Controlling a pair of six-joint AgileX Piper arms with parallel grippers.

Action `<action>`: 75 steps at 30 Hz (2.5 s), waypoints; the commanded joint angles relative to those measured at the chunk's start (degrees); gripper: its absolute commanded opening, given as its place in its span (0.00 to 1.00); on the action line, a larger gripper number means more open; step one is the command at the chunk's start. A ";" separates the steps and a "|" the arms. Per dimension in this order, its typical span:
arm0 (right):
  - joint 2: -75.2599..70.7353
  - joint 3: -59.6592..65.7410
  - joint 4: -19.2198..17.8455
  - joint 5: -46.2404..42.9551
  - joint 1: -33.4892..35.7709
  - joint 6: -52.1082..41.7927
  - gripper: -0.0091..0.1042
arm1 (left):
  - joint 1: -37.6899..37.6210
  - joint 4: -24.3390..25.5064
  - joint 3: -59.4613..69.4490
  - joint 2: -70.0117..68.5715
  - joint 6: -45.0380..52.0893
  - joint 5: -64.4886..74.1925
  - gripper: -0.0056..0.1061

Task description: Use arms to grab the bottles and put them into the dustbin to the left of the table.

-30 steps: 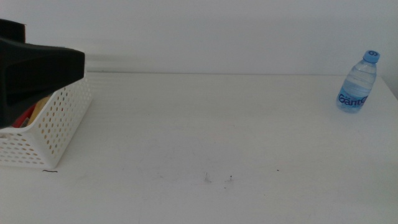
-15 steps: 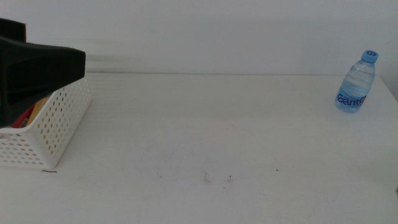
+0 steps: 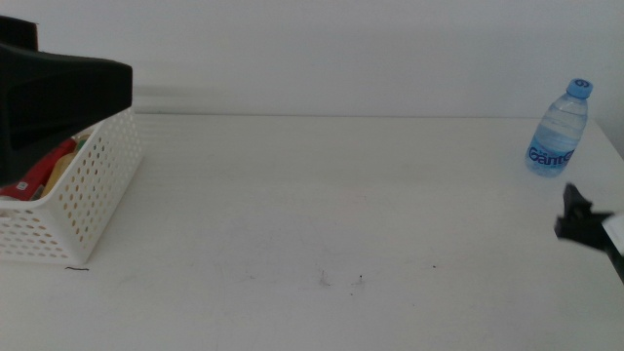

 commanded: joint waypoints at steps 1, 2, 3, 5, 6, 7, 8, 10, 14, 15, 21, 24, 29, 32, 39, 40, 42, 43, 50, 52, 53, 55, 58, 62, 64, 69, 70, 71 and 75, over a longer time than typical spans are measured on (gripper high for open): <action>3.61 -4.46 1.77 -0.91 -0.19 -0.10 0.88 | -0.20 -0.16 -0.32 -0.18 -0.59 -0.73 0.89; 5.34 -6.63 2.21 -0.77 -0.19 -0.10 0.88 | -0.20 -0.16 -0.32 -0.18 -0.59 -0.73 0.89; 7.03 -8.73 2.84 -0.77 -0.19 -0.37 0.88 | -0.20 -0.16 -0.32 -0.18 -0.59 -0.73 0.89; 9.97 -12.27 4.18 -0.77 -0.19 -1.82 0.88 | -0.20 -0.16 -0.32 -0.18 -0.59 -0.73 0.89; 11.49 -14.13 5.18 -0.77 -0.19 -2.37 0.88 | -0.20 -0.16 -0.32 -0.18 -0.59 -0.77 0.89; 12.89 -15.85 6.34 -0.77 -0.19 -3.30 0.88 | -0.20 -0.16 -0.32 -0.18 -0.59 -0.77 0.89; 13.96 -17.42 7.23 -0.77 -0.19 -4.17 0.88 | -0.20 -0.16 -0.32 -0.18 -0.59 -0.77 0.89; 16.38 -20.59 8.72 -0.77 -0.19 -5.93 0.88 | -0.20 -0.16 -0.32 -0.18 -0.59 -0.77 0.89; 20.95 -26.37 8.36 -0.19 -0.19 -6.59 0.88 | -0.20 -0.16 -0.32 -0.18 -0.59 -0.77 0.89; 22.02 -28.07 8.36 0.82 -0.19 -6.59 0.88 | -0.20 -0.16 -0.32 -0.18 -0.59 -0.77 0.89; 27.34 -36.89 9.35 7.20 -1.06 -8.73 0.88 | -0.20 -0.16 -0.32 -0.18 -0.59 -0.77 0.89; 29.31 -40.07 9.86 7.62 -2.07 -9.23 0.88 | -0.20 -0.16 -0.32 -0.18 -0.59 -0.77 0.89; 32.52 -46.31 8.69 11.61 -4.60 -9.63 0.86 | -0.20 -0.16 -0.32 -0.18 -0.59 -0.77 0.89; 34.32 -50.67 3.61 16.48 -5.50 -10.22 0.67 | -0.20 -0.16 -0.32 -0.18 -0.59 -0.77 0.89; 28.66 -53.64 -1.73 33.08 -0.58 -9.82 0.07 | -0.20 -0.16 -0.32 -0.18 -0.59 -0.77 0.89; 26.51 -53.64 -2.04 34.42 1.63 -9.82 0.06 | -0.20 -0.16 -0.32 -0.18 -0.59 -0.77 0.89; 22.37 -53.64 -2.96 35.24 6.23 -9.71 0.06 | -0.20 -0.16 -0.32 -0.18 -0.59 -0.77 0.89; 20.72 -53.64 -3.67 35.24 8.97 -9.09 0.06 | -0.20 -0.16 -0.32 -0.18 -0.59 -0.77 0.89; 20.44 -55.90 -12.87 33.29 26.54 0.94 0.06 | -0.20 -0.16 -0.32 -0.18 -0.59 -0.77 0.89; 22.70 -56.79 -13.63 31.75 29.48 1.85 0.06 | -0.20 -0.16 -0.32 -0.18 -0.59 -0.77 0.89; 24.05 -57.43 -13.63 31.63 30.73 1.85 0.06 | -0.20 -0.16 -0.32 -0.18 -0.59 -0.77 0.89; 26.43 -58.64 -13.63 31.78 32.25 1.74 0.06 | -0.20 -0.16 -0.32 -0.18 -0.59 -0.77 0.89; 29.54 -60.47 -13.63 31.78 33.50 1.74 0.06 | -0.20 -0.16 -0.32 -0.18 -0.59 -0.77 0.89; 31.61 -61.09 -13.63 31.78 33.92 1.44 0.06 | -0.20 -0.16 -0.32 -0.18 -0.59 -0.77 0.89; 32.05 -61.09 -13.63 32.19 33.92 1.44 0.11 | -0.20 -0.16 -0.32 -0.18 -0.59 -0.77 0.89; 31.57 -60.97 -13.63 37.83 33.92 1.80 0.54 | -0.20 -0.16 -0.32 -0.18 -0.59 -0.77 0.89; 31.13 -60.97 -13.63 39.23 33.92 1.80 0.65 | -0.20 -0.16 -0.32 -0.18 -0.59 -0.77 0.89; 30.16 -60.69 -13.63 41.66 33.92 2.06 0.78 | -0.20 -0.16 -0.32 -0.18 -0.59 -0.77 0.89; 21.88 -55.00 -13.63 49.07 33.42 4.76 0.88 | -0.20 -0.16 -0.32 -0.18 -0.59 -0.77 0.89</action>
